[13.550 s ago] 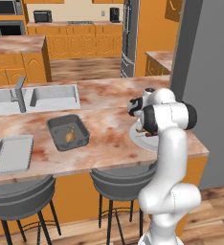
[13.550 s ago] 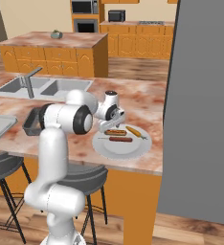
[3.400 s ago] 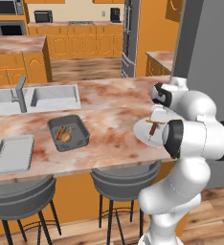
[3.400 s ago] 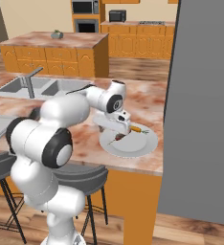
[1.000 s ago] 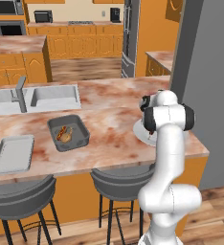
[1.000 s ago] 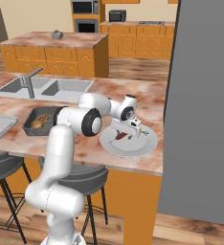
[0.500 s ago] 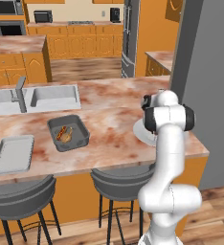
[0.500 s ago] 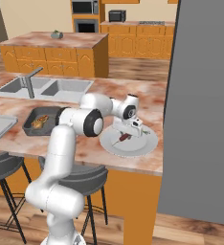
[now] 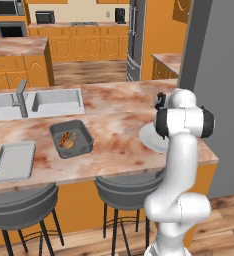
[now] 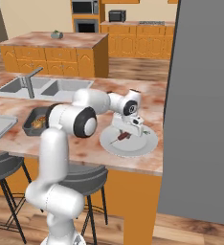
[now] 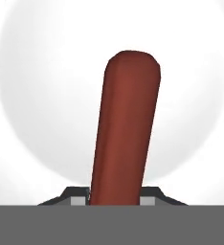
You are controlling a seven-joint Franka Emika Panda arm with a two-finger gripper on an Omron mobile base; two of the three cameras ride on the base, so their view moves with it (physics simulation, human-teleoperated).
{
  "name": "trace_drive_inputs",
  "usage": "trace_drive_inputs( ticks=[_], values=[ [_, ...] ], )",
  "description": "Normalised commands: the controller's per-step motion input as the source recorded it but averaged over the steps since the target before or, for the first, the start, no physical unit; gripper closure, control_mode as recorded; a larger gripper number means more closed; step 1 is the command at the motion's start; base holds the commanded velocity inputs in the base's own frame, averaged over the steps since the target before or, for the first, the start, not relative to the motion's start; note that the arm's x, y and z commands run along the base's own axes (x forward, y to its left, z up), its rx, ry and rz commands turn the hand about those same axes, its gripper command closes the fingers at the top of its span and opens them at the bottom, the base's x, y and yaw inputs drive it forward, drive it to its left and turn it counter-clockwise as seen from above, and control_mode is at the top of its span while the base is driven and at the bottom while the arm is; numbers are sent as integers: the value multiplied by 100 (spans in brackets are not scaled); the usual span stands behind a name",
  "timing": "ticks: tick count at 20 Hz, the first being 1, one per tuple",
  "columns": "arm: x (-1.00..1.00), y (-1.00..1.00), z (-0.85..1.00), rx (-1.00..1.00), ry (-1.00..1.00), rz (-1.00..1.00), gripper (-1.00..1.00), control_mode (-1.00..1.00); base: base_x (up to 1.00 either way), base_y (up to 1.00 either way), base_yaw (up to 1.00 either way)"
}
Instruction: Place one cooked food and one vegetable from the large plate to each tupperware container.
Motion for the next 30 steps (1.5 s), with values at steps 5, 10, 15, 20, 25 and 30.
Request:
trace_drive_inputs(
  ticks=[5, 10, 15, 20, 25, 30],
  values=[
    [-89, 42, 40, -1, -13, 0, 100, -100, 0, 0, 0],
    [-43, 29, 73, -2, -20, 1, 100, -100, 0, 0, 0],
    [-14, 53, 51, 0, -17, 8, 100, -100, 0, 0, 0],
    [-23, 44, 39, 0, -18, 10, 100, -100, 0, 0, 0],
    [-39, 43, 36, 0, -23, 8, 100, -100, 0, 0, 0],
    [-10, 12, 6, 0, -5, 2, 100, 100, -40, 70, 7]
  ],
)
